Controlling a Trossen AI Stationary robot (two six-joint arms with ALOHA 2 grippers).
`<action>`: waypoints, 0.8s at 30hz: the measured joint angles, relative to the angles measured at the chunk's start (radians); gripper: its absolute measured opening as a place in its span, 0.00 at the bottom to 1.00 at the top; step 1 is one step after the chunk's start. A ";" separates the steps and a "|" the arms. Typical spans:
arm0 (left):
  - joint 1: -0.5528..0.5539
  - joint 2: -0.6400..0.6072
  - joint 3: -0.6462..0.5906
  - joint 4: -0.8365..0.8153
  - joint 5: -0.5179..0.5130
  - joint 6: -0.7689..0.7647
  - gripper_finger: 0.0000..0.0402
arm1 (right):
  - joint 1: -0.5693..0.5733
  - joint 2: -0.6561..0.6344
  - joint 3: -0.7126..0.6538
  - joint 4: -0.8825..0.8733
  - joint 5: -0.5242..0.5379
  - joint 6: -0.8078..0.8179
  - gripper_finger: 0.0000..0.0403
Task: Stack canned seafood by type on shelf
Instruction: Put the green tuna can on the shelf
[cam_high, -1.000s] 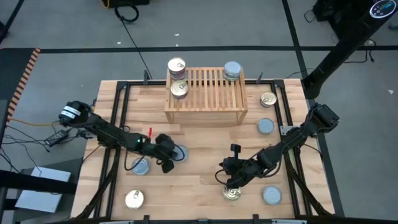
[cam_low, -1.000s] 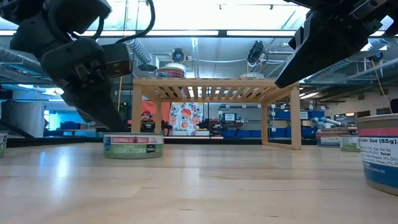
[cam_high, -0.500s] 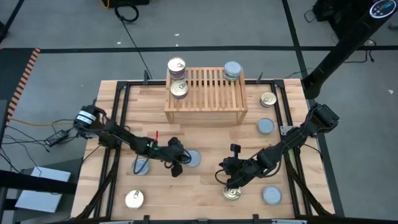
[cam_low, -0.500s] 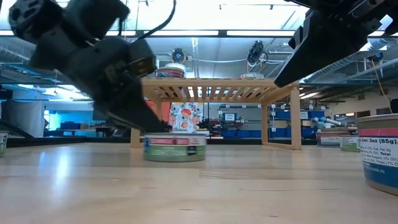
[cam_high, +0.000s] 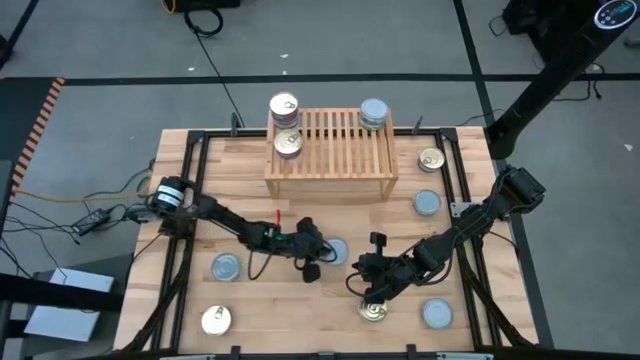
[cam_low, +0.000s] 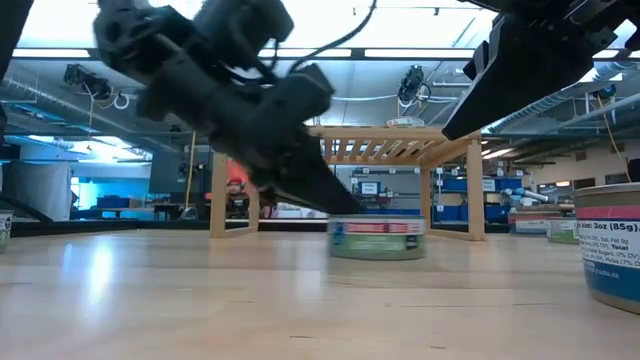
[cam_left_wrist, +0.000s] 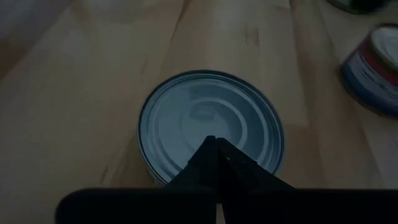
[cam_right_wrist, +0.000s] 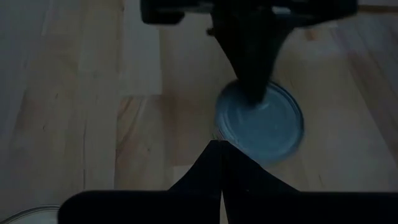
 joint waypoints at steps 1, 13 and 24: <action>0.008 0.010 0.019 0.000 0.012 0.007 0.01 | 0.000 0.000 0.000 0.002 0.000 0.000 0.02; 0.012 -0.126 0.046 -0.020 0.044 0.123 0.01 | -0.028 0.000 -0.040 0.024 0.003 0.076 0.09; 0.016 -0.157 -0.151 0.265 -0.019 0.259 0.01 | -0.085 0.000 -0.103 0.074 0.063 0.171 0.30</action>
